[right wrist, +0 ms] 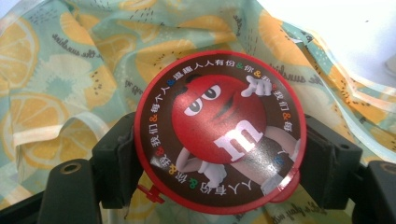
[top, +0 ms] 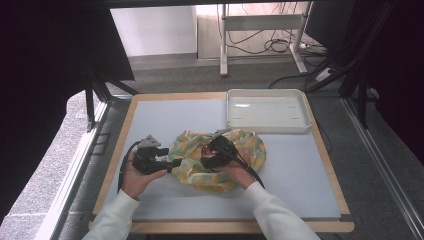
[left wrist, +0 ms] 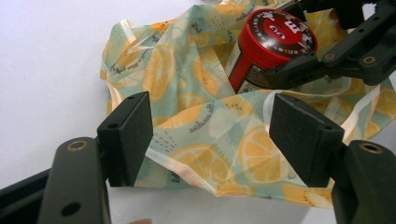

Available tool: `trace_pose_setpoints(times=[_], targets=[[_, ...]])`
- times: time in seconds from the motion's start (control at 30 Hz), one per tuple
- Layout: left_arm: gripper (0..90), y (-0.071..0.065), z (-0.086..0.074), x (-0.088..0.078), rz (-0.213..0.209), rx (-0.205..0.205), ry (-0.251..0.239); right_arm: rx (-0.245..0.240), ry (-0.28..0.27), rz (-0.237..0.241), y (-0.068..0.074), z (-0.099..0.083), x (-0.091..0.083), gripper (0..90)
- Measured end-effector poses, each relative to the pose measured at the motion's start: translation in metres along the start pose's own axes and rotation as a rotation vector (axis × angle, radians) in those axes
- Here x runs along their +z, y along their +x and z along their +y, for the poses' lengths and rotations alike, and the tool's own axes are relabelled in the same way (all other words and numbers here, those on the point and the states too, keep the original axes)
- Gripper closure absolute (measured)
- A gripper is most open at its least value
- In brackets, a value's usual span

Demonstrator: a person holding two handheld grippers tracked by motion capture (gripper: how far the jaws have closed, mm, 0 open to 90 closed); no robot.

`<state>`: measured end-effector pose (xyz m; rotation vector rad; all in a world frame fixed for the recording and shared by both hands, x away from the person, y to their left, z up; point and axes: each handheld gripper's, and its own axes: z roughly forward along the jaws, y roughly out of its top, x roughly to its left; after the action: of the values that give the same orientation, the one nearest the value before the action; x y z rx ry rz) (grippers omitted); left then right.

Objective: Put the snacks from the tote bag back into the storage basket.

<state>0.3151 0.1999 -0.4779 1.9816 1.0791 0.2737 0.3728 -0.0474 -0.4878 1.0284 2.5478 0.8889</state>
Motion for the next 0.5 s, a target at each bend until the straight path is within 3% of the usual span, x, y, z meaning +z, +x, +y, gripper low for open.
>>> trace_pose_setpoints(times=[0.5], targets=[[30.8, 0.002, 0.0, 0.001, -0.005, -0.001, 0.007, 0.009, -0.099, 0.045, -0.006, 0.003, -0.034, 25.3]])
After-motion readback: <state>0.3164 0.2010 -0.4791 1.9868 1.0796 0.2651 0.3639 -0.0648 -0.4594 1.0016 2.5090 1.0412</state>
